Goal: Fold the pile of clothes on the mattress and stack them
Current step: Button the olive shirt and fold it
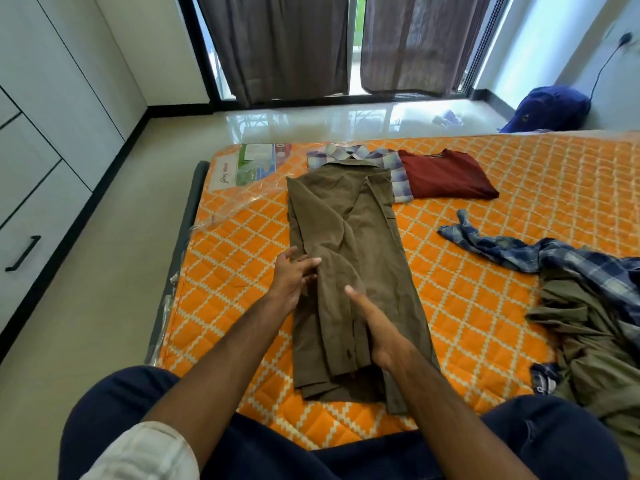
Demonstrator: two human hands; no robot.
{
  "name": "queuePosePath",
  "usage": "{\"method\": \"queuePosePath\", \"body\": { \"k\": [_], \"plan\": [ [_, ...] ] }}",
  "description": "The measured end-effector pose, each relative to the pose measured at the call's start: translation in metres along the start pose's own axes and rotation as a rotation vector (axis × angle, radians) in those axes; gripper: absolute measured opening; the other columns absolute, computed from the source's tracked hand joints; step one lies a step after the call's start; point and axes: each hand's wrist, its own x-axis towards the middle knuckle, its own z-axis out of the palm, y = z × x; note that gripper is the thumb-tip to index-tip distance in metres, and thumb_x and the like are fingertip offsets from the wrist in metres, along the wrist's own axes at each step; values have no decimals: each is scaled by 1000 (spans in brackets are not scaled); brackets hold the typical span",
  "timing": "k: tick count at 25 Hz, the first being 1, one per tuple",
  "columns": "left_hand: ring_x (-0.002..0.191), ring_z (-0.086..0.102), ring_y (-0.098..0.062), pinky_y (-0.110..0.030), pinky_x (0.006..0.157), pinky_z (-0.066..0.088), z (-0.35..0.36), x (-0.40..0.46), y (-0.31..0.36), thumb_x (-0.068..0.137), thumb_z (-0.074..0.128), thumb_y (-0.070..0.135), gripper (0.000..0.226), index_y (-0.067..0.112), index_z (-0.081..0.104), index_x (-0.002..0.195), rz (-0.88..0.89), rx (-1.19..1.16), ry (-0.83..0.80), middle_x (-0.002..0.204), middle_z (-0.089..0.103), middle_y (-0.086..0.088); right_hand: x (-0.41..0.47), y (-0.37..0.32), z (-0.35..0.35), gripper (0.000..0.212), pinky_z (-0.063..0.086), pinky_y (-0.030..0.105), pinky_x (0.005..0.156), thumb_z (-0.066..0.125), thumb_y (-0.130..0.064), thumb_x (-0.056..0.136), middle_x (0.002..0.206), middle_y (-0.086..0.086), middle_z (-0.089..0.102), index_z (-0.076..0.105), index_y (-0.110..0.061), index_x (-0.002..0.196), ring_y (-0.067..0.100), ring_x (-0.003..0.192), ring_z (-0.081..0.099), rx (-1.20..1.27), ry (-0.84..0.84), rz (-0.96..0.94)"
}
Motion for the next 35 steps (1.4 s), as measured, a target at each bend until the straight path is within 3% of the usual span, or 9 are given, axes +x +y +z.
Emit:
{"method": "queuePosePath", "body": {
  "k": [4,11,13,16,18,22,25,29,35],
  "plan": [
    [110,65,-27,-39,80,59,-10,-5,-17,80,83,27,75,16,37,139,-91,38,21,130,59,-12,-12,-3,2,32,56,49,92,70,-23,93,111,19,74,70,-4,119,34,100,73,-11,2,130],
    [106,63,-24,-36,79,59,-27,-5,-17,85,67,-10,52,21,56,125,171,248,-9,123,59,-12,-4,13,-15,30,54,50,99,59,2,96,114,17,73,64,2,126,33,108,69,-309,74,65],
    [104,63,-25,-37,74,56,-29,0,-18,89,69,-2,52,21,47,130,109,252,-6,121,58,-10,1,3,-16,26,58,52,92,66,-4,93,104,14,76,68,-1,119,34,101,73,-393,56,43],
    [95,61,-20,-36,69,52,-28,22,-8,93,70,13,55,19,39,138,47,270,55,112,57,-5,13,-26,-12,21,59,31,61,66,-24,97,72,1,74,68,-6,107,16,65,73,-391,39,80],
    [102,61,-23,-40,78,55,-24,44,8,92,70,21,57,20,39,139,56,340,72,117,56,-6,25,-51,-10,24,59,31,61,65,-32,98,61,-2,69,66,-8,100,13,55,69,-562,34,144],
    [109,60,-25,-38,76,53,-9,105,45,93,68,24,51,21,42,136,118,425,78,130,54,-10,77,-110,-8,35,56,27,53,63,-35,100,81,15,73,64,0,101,19,58,68,-960,109,64],
    [111,59,-25,-43,85,55,1,160,64,94,69,27,51,14,44,137,255,564,84,128,55,-9,139,-148,-10,27,61,38,66,69,-30,94,95,11,74,60,-12,112,18,67,68,-912,310,-250],
    [109,62,-28,-48,96,52,10,211,74,93,69,35,54,14,44,136,287,563,76,114,60,-7,188,-150,-3,22,57,33,64,74,-27,91,100,7,69,59,-19,105,17,78,66,-670,352,-297],
    [99,63,-20,-34,88,53,24,258,95,92,70,15,36,16,55,125,522,615,121,112,64,-3,206,-136,-19,18,49,29,55,74,-5,88,67,1,58,65,-17,96,14,60,56,-459,402,-441]
  ]
}}
